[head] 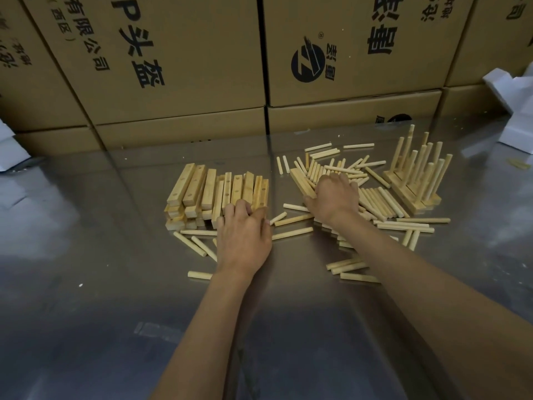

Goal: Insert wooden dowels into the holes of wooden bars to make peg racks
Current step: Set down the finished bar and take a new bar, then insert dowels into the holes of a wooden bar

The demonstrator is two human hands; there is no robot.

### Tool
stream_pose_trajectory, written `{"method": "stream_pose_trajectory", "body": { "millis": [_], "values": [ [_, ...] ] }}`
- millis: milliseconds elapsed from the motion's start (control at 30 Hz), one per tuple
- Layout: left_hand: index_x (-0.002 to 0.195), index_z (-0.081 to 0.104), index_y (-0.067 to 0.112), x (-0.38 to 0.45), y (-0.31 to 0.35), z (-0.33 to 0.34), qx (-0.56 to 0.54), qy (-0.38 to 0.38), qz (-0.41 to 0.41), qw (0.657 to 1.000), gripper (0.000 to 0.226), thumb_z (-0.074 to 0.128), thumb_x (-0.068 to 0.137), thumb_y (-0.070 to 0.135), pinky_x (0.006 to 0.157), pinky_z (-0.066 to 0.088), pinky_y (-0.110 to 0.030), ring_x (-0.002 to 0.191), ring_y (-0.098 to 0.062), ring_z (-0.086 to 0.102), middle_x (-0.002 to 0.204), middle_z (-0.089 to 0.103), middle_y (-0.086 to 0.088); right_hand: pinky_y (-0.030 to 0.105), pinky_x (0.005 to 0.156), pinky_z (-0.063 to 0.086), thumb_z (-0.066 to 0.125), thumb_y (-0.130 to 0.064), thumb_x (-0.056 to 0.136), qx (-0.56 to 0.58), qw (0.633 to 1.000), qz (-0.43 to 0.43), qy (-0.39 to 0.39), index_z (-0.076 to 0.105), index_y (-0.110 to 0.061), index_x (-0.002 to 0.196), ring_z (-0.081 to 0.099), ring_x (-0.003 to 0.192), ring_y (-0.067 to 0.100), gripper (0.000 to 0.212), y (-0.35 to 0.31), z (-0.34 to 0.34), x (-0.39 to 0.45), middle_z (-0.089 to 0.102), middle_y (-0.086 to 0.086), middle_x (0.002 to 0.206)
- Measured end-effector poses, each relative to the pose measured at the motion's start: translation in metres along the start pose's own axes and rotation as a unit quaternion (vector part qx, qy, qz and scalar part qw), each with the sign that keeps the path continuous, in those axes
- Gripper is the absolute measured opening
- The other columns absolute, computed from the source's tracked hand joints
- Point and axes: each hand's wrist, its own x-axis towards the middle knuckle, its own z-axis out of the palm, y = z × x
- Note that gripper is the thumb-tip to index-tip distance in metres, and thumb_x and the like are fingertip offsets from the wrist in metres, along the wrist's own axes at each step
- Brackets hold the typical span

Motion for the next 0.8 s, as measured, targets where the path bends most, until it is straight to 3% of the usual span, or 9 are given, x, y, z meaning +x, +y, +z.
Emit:
{"method": "stream_pose_trajectory", "body": {
  "millis": [100,200,300,367,433,533,667,733,800],
  "values": [
    [0.132,0.061,0.024,0.0,0.0,0.0,-0.01,0.006,-0.002,1.0,0.035,0.046,0.101,0.032,0.095,0.03,-0.034,0.115,-0.02,0.037,0.123,0.047,-0.001,0.041,0.098,0.035,0.058,-0.045,0.09,-0.01,0.999,0.024,-0.019,0.059,-0.013,0.08,0.048,0.119,0.029,0.033,-0.004,-0.006,0.005,0.062,0.007,0.103],
    [0.126,0.065,0.018,0.002,0.003,-0.002,-0.053,0.04,-0.003,0.998,0.031,0.048,0.101,0.027,0.095,0.031,-0.033,0.112,-0.02,0.039,0.119,0.05,-0.003,0.036,0.085,0.043,0.057,-0.043,0.091,0.16,0.984,0.07,-0.04,0.054,-0.015,0.066,0.061,0.096,0.027,0.038,0.0,-0.02,-0.001,0.059,0.0,0.076],
    [0.13,0.062,0.011,0.002,0.01,-0.006,-0.136,0.074,-0.013,0.988,0.033,0.049,0.102,0.024,0.099,0.035,-0.033,0.114,-0.02,0.043,0.12,0.057,-0.006,0.029,0.072,0.044,0.068,-0.037,0.089,0.447,0.882,0.135,-0.065,0.057,-0.015,0.07,0.06,0.077,0.017,0.032,0.006,-0.039,-0.024,0.063,-0.002,0.074],
    [0.132,0.062,0.01,0.001,0.016,-0.009,-0.206,0.071,-0.029,0.976,0.037,0.046,0.104,0.028,0.099,0.039,-0.032,0.115,-0.02,0.049,0.122,0.062,-0.005,0.026,0.065,0.04,0.071,-0.035,0.089,0.541,0.819,0.15,-0.117,0.07,-0.01,0.085,0.052,0.067,0.01,0.026,0.009,-0.049,-0.045,0.07,-0.004,0.073],
    [0.131,0.064,0.019,-0.001,0.022,-0.013,-0.353,0.036,-0.079,0.931,0.038,0.045,0.104,0.039,0.088,0.046,-0.025,0.106,-0.011,0.06,0.116,0.068,0.004,0.023,0.062,0.038,0.068,-0.033,0.091,0.609,0.754,0.142,-0.201,0.073,-0.012,0.101,0.049,0.062,0.008,0.024,0.01,-0.053,-0.065,0.072,-0.002,0.079],
    [0.12,0.066,0.027,-0.006,0.03,-0.021,-0.608,-0.056,-0.158,0.776,0.03,0.045,0.105,0.041,0.08,0.055,-0.024,0.098,-0.007,0.07,0.103,0.076,0.008,0.022,0.057,0.033,0.06,-0.031,0.097,0.653,0.687,0.132,-0.29,0.07,-0.01,0.109,0.045,0.056,0.007,0.026,0.005,-0.056,-0.085,0.068,0.0,0.075],
    [0.114,0.065,0.014,-0.004,0.028,-0.032,-0.743,-0.05,-0.18,0.643,0.022,0.052,0.103,0.028,0.08,0.058,-0.032,0.098,-0.017,0.072,0.107,0.075,-0.006,0.023,0.058,0.035,0.057,-0.034,0.098,0.629,0.704,0.111,-0.312,0.071,-0.005,0.109,0.044,0.058,0.008,0.034,0.004,-0.056,-0.095,0.068,0.002,0.074],
    [0.114,0.064,0.013,-0.003,0.027,-0.034,-0.767,-0.049,-0.187,0.612,0.02,0.054,0.101,0.025,0.074,0.059,-0.028,0.09,-0.015,0.072,0.101,0.075,-0.007,0.022,0.058,0.037,0.058,-0.039,0.098,0.583,0.743,0.075,-0.32,0.075,-0.009,0.103,0.046,0.058,0.007,0.035,0.007,-0.056,-0.097,0.072,0.002,0.077],
    [0.117,0.065,0.015,-0.004,0.027,-0.035,-0.77,-0.048,-0.193,0.607,0.022,0.057,0.1,0.026,0.071,0.058,-0.028,0.089,-0.014,0.072,0.095,0.075,-0.005,0.024,0.063,0.041,0.059,-0.042,0.097,0.527,0.807,0.046,-0.263,0.078,-0.014,0.094,0.052,0.062,0.006,0.034,0.011,-0.057,-0.095,0.075,0.0,0.08]
  ]
}}
